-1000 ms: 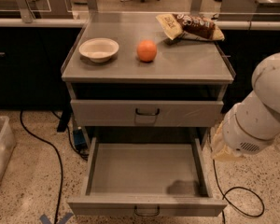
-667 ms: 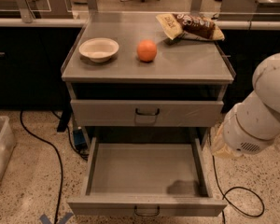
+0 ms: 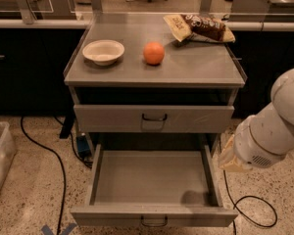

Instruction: Close middle drawer

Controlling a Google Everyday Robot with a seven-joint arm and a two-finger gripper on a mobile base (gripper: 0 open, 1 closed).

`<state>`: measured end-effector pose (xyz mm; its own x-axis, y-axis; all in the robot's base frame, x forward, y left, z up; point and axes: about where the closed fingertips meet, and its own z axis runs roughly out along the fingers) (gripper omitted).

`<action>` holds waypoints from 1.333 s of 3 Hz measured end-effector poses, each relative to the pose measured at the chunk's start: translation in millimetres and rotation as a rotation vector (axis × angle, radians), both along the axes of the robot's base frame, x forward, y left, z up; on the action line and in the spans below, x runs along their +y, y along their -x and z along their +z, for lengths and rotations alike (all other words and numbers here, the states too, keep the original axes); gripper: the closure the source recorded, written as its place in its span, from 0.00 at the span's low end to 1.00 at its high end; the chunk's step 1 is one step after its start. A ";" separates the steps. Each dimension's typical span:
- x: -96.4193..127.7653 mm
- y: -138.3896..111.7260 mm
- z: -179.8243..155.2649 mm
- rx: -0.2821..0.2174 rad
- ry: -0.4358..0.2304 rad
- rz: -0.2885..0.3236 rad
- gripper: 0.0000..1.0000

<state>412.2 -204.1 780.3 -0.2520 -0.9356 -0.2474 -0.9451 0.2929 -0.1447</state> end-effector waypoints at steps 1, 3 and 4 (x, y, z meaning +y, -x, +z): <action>-0.3 7.8 -40.3 0.024 -0.124 -0.051 1.00; 26.3 46.3 -111.2 0.119 -0.266 -0.038 1.00; 43.8 75.0 -139.1 0.179 -0.270 0.021 1.00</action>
Offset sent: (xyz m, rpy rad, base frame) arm -0.0344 0.0137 -0.1300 0.3113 0.1067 -0.1027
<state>337.2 -160.3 641.2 -0.2950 -0.8476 -0.4410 -0.9549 0.2779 0.1045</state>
